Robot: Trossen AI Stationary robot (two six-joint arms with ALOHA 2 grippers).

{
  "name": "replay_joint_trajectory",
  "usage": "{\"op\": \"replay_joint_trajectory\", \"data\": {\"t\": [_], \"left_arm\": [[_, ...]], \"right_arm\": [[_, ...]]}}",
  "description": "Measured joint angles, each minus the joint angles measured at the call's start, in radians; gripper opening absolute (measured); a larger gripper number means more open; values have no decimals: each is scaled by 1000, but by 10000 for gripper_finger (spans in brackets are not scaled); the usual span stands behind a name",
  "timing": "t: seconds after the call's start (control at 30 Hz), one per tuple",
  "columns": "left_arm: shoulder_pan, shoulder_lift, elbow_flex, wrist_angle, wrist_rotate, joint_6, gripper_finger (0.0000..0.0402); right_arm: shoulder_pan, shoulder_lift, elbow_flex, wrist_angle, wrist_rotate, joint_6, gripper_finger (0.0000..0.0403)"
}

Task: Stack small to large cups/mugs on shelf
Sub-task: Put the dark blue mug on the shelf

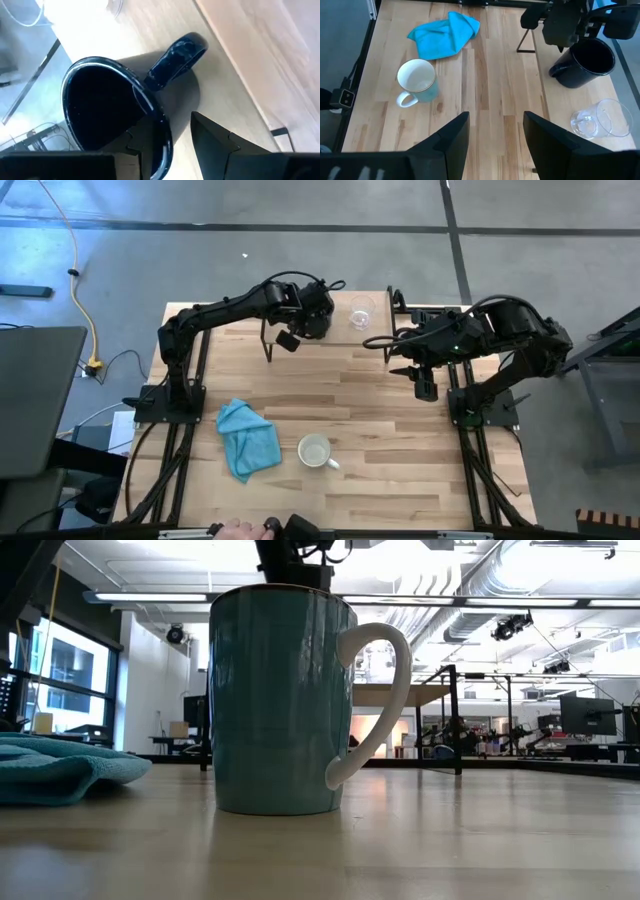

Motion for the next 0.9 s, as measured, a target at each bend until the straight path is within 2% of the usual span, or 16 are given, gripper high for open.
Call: {"op": "replay_joint_trajectory", "data": {"t": [0.27,0.63,0.73,0.9], "left_arm": [[4,0,0,74,-16,-29,110],[4,0,0,65,25,-26,110],[4,0,0,62,24,-4,97],[4,0,0,51,24,27,49]], "right_arm": [[0,0,0,0,0,-7,179],[0,0,0,2,0,-16,179],[0,0,0,6,0,-15,179],[0,0,0,6,0,-6,179]]}}
